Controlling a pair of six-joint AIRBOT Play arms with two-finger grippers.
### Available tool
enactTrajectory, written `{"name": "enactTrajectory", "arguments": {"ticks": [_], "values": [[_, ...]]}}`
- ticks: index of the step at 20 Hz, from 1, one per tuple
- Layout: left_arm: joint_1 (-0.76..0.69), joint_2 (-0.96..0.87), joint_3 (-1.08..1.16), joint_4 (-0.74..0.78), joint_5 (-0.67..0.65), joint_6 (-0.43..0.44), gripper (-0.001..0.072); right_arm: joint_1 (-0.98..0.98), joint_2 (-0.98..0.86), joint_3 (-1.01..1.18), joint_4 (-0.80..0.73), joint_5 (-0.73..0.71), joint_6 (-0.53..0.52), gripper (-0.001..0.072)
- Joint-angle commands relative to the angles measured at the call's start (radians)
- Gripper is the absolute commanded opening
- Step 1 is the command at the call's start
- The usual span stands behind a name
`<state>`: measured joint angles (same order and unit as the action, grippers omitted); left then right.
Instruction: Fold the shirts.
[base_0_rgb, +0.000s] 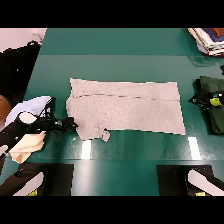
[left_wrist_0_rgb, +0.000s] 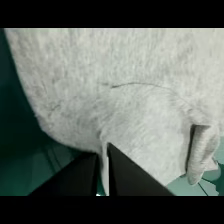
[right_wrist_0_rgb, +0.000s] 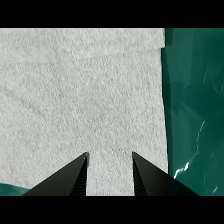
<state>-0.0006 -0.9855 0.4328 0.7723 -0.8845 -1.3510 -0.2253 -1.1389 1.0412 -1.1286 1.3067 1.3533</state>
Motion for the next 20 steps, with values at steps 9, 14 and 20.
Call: {"name": "enactTrajectory", "arguments": {"ticks": [9,14,20], "values": [[0.0,0.002,0.103,-0.016,-0.141,0.103,0.0021,-0.161,0.046,-0.312,-0.115,0.096,-0.002,0.0467],[0.0,0.002,0.103,-0.016,-0.138,0.103,0.0021,-0.277,-0.024,-0.449,0.074,0.002,-0.048,0.0436],[0.0,0.002,0.103,-0.014,-0.164,0.102,0.002,-0.156,-0.089,-0.389,0.108,-0.043,-0.061,0.0096]]}}
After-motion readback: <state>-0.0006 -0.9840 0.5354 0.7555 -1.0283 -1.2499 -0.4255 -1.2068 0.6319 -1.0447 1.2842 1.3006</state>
